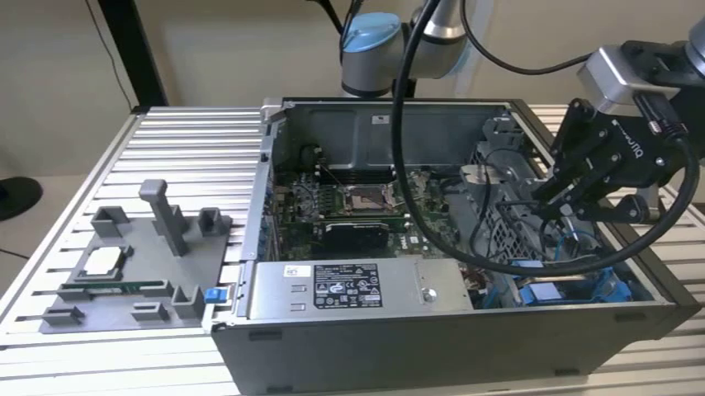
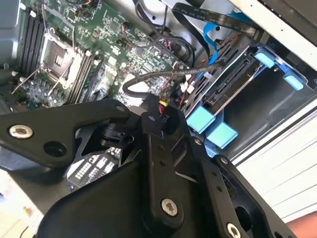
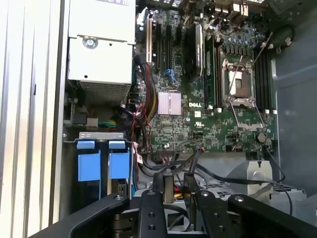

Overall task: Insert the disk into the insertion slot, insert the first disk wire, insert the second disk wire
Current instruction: 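Insert the first disk wire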

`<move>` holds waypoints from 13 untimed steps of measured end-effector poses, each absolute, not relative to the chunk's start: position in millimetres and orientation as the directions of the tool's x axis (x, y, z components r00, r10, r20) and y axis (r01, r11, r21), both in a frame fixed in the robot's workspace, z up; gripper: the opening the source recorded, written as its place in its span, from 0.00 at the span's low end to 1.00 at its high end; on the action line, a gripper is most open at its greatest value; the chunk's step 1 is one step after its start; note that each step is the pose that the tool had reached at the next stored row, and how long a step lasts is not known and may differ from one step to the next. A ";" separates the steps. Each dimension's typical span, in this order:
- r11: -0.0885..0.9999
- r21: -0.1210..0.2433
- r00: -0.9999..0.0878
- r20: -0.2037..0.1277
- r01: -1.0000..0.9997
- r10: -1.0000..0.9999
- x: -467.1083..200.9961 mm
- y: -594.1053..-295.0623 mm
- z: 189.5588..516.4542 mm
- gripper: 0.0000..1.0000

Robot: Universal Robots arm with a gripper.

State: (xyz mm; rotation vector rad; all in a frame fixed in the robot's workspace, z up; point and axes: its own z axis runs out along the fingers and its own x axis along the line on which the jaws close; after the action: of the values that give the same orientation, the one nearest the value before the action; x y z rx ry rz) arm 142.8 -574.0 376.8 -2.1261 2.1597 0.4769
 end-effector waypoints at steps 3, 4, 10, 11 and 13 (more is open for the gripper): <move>0.005 0.168 -0.050 -0.268 -0.986 -0.962 143.0 -573.9 376.8 0.00; 0.007 0.168 -0.052 -0.268 -0.986 -0.962 143.0 -573.9 376.7 0.00; 0.008 0.168 -0.053 -0.268 -0.986 -0.962 143.0 -574.0 376.8 0.00; 0.008 0.168 -0.053 -0.268 -0.986 -0.962 143.0 -574.0 376.8 0.00; 0.008 0.168 -0.053 -0.268 -0.986 -0.962 143.0 -574.0 376.8 0.00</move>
State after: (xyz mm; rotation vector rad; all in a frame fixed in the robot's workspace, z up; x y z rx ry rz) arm 143.0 -574.0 376.8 -2.1072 2.1742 0.4763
